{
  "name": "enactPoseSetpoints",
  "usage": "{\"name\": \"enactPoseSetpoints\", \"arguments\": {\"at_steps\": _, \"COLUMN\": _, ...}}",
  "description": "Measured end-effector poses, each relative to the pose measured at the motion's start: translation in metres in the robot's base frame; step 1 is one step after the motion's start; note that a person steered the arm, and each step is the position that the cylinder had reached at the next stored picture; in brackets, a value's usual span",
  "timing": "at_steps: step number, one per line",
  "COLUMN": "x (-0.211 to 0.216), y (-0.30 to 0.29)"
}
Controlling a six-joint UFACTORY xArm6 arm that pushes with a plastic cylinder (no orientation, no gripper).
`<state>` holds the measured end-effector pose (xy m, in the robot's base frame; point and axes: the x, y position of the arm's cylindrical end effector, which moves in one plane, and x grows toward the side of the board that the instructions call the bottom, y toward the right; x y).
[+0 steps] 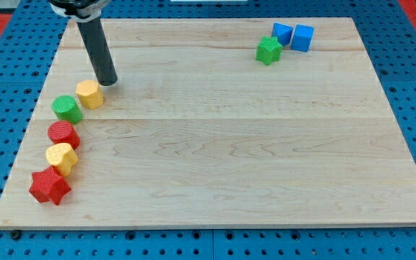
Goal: Place yellow hexagon to the top of red circle
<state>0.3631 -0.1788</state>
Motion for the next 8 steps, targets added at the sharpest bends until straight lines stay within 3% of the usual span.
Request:
{"name": "enactPoseSetpoints", "arguments": {"at_steps": 3, "x": 0.072, "y": 0.006}}
{"name": "enactPoseSetpoints", "arguments": {"at_steps": 4, "x": 0.055, "y": 0.010}}
{"name": "enactPoseSetpoints", "arguments": {"at_steps": 7, "x": 0.034, "y": -0.067}}
{"name": "enactPoseSetpoints", "arguments": {"at_steps": 8, "x": 0.065, "y": -0.104}}
